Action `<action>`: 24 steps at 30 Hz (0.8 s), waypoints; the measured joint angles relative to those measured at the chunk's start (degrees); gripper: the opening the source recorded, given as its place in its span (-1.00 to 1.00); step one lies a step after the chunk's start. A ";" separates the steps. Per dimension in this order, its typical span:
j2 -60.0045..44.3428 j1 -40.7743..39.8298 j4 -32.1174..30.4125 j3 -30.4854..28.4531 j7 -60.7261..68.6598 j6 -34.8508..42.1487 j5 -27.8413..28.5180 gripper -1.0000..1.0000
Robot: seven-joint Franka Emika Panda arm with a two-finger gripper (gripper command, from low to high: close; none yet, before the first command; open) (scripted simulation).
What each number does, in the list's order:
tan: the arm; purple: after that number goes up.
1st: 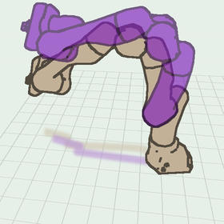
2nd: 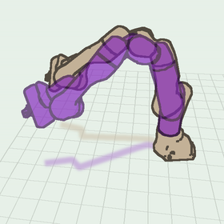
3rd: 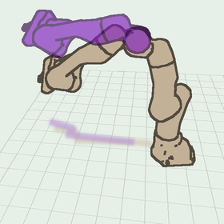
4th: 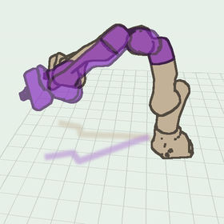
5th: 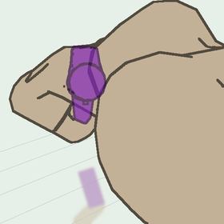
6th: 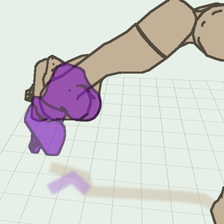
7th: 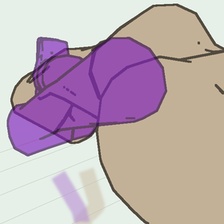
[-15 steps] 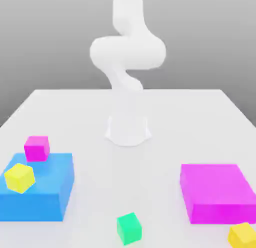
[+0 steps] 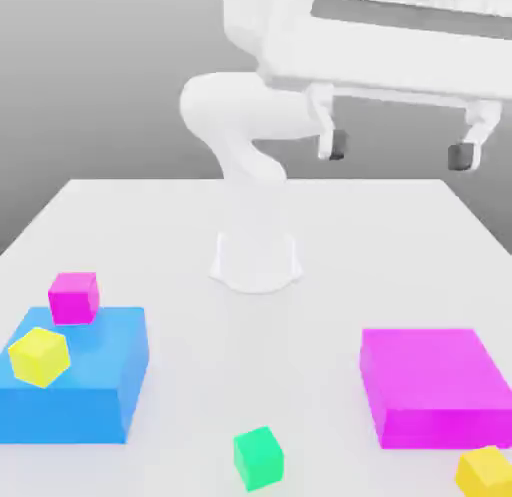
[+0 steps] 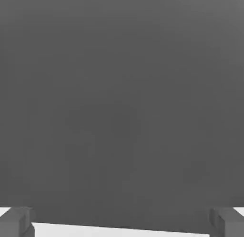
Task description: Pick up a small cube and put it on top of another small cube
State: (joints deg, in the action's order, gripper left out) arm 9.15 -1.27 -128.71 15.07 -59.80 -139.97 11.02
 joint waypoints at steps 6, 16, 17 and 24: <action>-12.48 3.36 1.05 1.92 -4.97 -2.75 4.06 0.00; -32.04 8.69 2.48 4.10 -9.48 -8.26 5.34 0.00; -34.00 9.27 2.77 3.95 -9.93 -9.23 5.64 0.00; -42.07 12.39 4.68 0.55 -12.53 -14.75 8.95 -1.00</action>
State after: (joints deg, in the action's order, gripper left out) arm -32.92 11.12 -124.02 15.62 -72.34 -154.71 19.97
